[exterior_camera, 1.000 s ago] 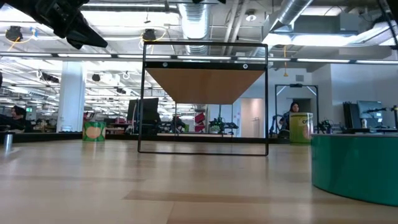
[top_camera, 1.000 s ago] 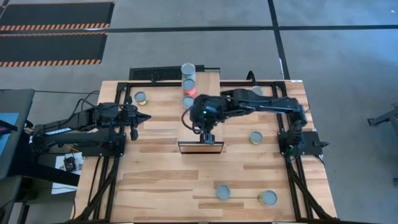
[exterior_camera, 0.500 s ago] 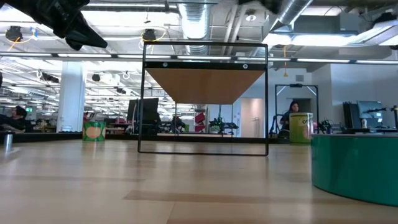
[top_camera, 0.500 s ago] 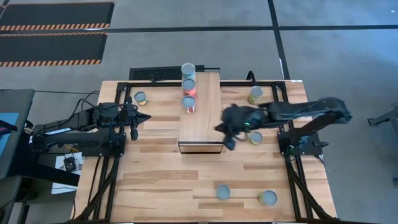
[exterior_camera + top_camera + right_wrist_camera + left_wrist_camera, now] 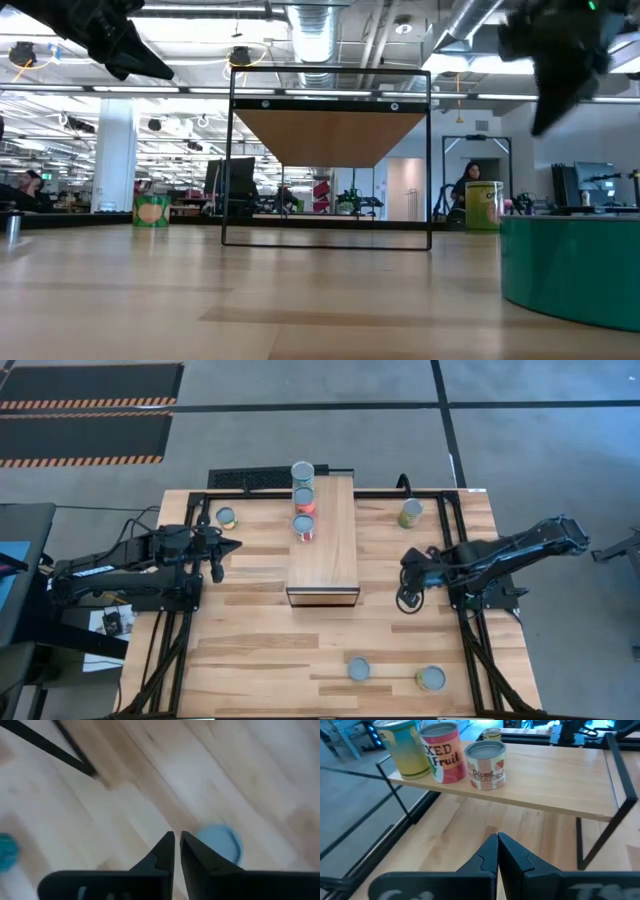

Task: Pick and place cans onto a shelf
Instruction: Put the canned mushroom on the shelf

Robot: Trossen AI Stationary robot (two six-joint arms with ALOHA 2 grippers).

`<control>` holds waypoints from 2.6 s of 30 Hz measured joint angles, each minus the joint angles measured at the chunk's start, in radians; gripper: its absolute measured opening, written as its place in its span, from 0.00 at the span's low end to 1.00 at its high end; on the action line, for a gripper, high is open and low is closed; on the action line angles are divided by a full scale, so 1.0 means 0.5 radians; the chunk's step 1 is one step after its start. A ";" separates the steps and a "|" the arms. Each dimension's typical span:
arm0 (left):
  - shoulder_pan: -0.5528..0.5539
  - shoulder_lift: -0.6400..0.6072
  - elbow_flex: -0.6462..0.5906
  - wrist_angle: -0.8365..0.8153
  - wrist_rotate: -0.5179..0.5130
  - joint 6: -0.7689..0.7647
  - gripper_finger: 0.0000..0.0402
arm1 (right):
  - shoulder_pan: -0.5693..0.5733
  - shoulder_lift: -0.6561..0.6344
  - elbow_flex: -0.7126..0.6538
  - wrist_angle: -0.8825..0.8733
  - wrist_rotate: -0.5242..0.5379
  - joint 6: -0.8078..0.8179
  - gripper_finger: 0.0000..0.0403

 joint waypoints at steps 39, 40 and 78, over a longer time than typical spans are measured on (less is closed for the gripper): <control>0.000 0.000 0.000 -0.019 -0.028 -0.151 0.00 | -0.337 0.619 -0.100 0.178 -0.537 -0.513 0.03; 0.000 0.000 0.000 -0.020 -0.028 -0.150 0.00 | -0.332 0.583 -0.070 0.175 -0.557 -0.513 0.04; 0.000 0.000 -0.001 -0.046 -0.028 -0.103 0.00 | -0.375 1.957 2.531 -0.263 -0.306 -1.699 0.03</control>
